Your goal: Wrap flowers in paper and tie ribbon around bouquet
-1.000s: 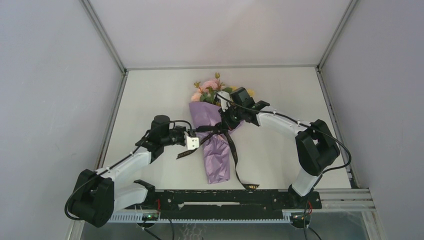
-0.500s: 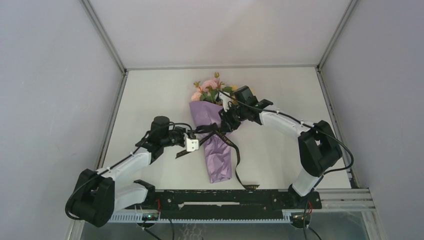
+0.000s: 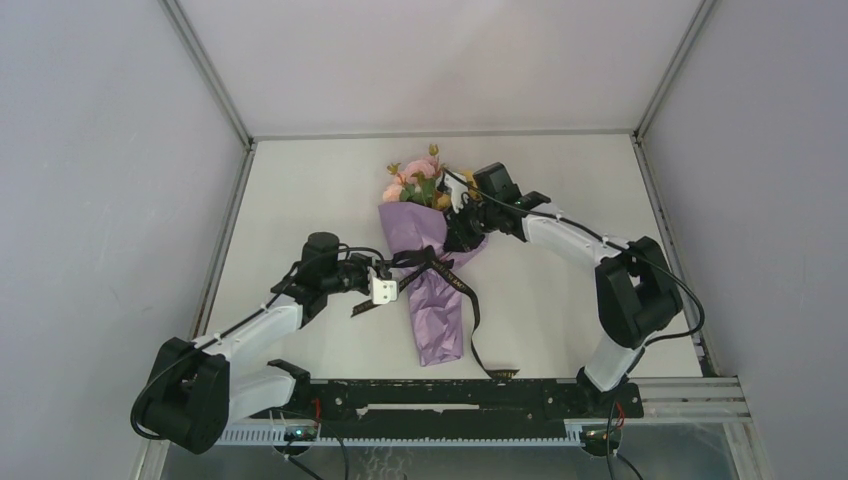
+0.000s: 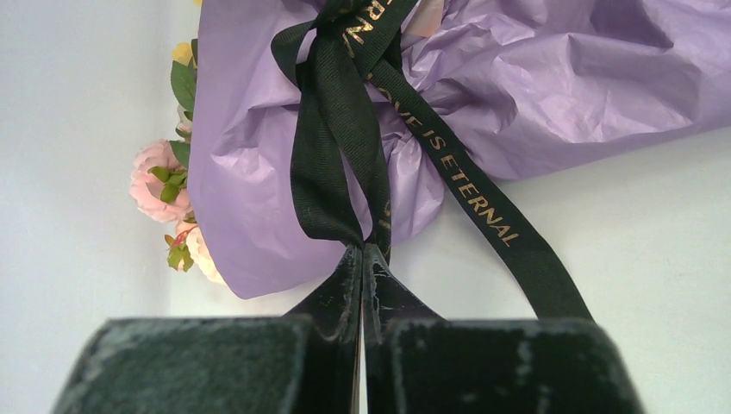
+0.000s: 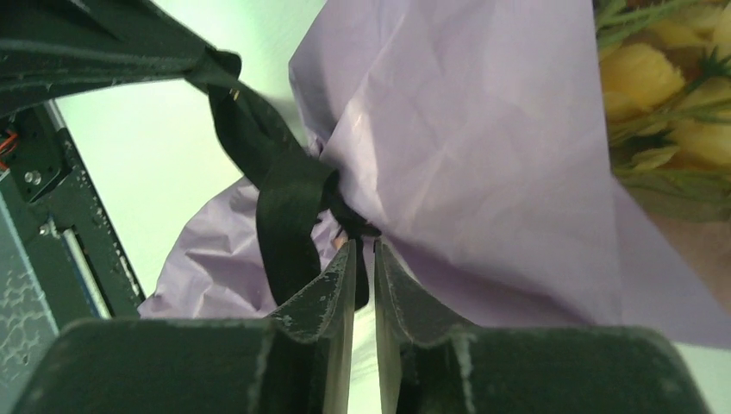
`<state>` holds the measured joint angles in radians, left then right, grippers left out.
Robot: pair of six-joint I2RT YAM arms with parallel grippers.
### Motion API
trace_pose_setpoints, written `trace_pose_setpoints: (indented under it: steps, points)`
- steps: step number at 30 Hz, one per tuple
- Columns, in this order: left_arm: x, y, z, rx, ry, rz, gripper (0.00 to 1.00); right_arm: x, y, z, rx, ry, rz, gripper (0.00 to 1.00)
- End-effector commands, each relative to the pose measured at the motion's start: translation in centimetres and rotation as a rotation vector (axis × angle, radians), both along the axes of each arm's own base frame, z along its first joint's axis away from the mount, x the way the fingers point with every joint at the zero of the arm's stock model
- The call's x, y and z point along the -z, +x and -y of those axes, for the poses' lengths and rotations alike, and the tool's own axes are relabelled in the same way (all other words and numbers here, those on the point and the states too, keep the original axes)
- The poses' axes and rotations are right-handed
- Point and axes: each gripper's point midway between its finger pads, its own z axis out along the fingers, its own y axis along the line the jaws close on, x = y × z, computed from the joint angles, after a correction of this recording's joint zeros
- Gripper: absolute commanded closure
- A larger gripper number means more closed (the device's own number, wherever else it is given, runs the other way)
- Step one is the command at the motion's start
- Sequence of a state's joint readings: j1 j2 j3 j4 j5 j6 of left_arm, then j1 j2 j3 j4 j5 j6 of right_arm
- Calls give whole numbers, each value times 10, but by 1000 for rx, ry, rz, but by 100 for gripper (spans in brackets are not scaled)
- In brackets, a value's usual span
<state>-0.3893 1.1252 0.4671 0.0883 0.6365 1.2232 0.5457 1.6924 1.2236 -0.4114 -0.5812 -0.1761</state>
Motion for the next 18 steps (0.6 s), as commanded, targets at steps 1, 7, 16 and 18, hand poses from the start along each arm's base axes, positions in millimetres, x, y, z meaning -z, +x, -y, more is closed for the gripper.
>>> trace_pose_setpoints:
  steps: [1, 7, 16, 18]
  points:
    - [2, -5, 1, 33, -12, 8, 100, -2, 16, -14, -28, -18, 57, 80]
    - [2, -5, 1, 31, -7, 9, 100, -5, -7, -27, -162, 60, -14, 78]
    - [2, -5, 1, 36, -4, 11, 100, -9, -32, -31, -268, 170, -140, 69]
    - [1, -5, 1, 33, -3, 13, 100, -8, -33, -33, -266, 169, -145, 66]
